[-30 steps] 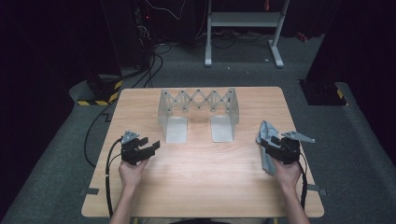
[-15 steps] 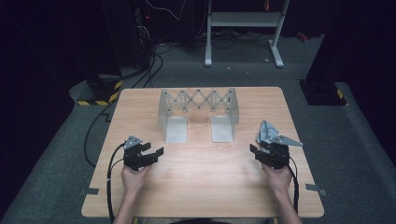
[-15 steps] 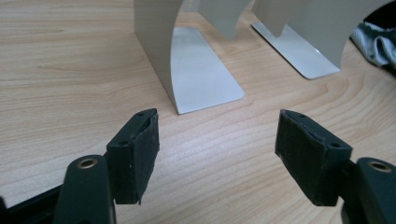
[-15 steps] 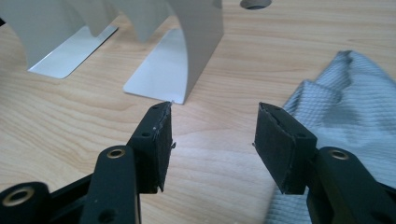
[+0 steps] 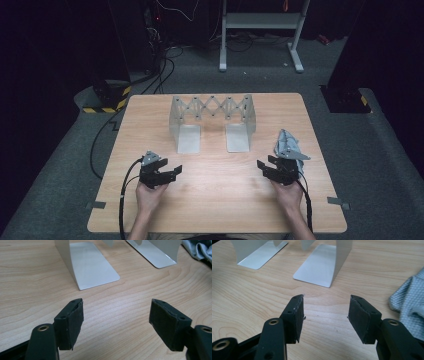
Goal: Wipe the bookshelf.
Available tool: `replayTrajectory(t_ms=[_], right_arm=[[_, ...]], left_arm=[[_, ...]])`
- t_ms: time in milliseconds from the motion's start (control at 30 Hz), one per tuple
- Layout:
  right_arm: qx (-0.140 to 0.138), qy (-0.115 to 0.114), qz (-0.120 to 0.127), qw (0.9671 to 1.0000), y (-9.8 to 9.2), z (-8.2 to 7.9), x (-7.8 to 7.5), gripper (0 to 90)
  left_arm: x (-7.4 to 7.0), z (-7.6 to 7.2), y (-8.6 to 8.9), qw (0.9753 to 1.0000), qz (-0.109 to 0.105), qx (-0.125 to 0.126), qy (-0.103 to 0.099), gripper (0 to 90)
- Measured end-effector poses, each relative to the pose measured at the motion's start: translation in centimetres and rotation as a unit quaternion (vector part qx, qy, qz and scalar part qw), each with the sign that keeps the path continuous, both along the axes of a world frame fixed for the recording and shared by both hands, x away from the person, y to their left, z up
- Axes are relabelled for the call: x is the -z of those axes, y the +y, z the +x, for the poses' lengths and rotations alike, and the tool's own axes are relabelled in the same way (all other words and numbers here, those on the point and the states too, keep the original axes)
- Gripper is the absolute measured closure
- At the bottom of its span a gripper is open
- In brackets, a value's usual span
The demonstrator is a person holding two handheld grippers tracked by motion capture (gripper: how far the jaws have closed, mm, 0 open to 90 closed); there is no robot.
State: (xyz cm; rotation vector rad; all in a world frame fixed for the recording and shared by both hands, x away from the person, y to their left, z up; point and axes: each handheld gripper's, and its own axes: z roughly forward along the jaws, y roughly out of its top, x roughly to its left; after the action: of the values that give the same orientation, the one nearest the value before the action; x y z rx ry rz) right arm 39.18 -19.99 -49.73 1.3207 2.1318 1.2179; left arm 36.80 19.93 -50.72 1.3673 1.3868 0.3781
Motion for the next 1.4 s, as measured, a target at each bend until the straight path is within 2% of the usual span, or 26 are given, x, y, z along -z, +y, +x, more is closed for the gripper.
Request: replayTrajectory(t_ms=[300,367,500,600,767,967,1067,1333,1400], right_arm=[[-0.014,0.008,-0.019,0.9997,1.4,0.1,0.9,46.6],[-0.016,0.008,-0.023,0.9996,1.7,0.2,1.0,46.6],[-0.019,0.012,-0.034,0.9992,2.1,0.4,1.4,46.6],[-0.019,0.015,-0.043,0.9988,2.4,0.6,1.7,46.6],[-0.014,0.021,-0.061,0.9978,2.7,1.0,2.2,46.4],[-0.016,0.025,-0.075,0.9968,3.2,1.2,2.8,45.7],[-0.017,0.025,-0.084,0.9960,3.5,1.2,2.8,45.4],[-0.020,0.025,-0.091,0.9953,3.8,1.3,3.1,42.3],[-0.020,0.021,-0.096,0.9950,3.8,1.2,3.1,41.2]], left_arm=[[0.8,0.2,-1.3,0.9997,0.021,0.008,0.004,27.8],[1.0,0.2,-1.6,0.9992,0.037,0.012,0.007,27.8],[1.5,0.4,-2.2,0.9991,0.041,0.010,0.010,27.9],[2.0,0.5,-2.4,0.9975,0.071,0.006,0.008,28.0],[2.3,0.8,-2.6,0.9973,0.073,-0.005,0.005,28.4],[2.6,0.8,-2.5,0.9959,0.091,-0.005,0.005,28.5],[2.8,1.0,-2.4,0.9957,0.092,-0.008,0.007,28.4],[3.2,1.1,-2.3,0.9958,0.089,-0.021,0.006,28.8],[3.3,1.1,-2.2,0.9948,0.100,-0.021,0.006,29.0]])
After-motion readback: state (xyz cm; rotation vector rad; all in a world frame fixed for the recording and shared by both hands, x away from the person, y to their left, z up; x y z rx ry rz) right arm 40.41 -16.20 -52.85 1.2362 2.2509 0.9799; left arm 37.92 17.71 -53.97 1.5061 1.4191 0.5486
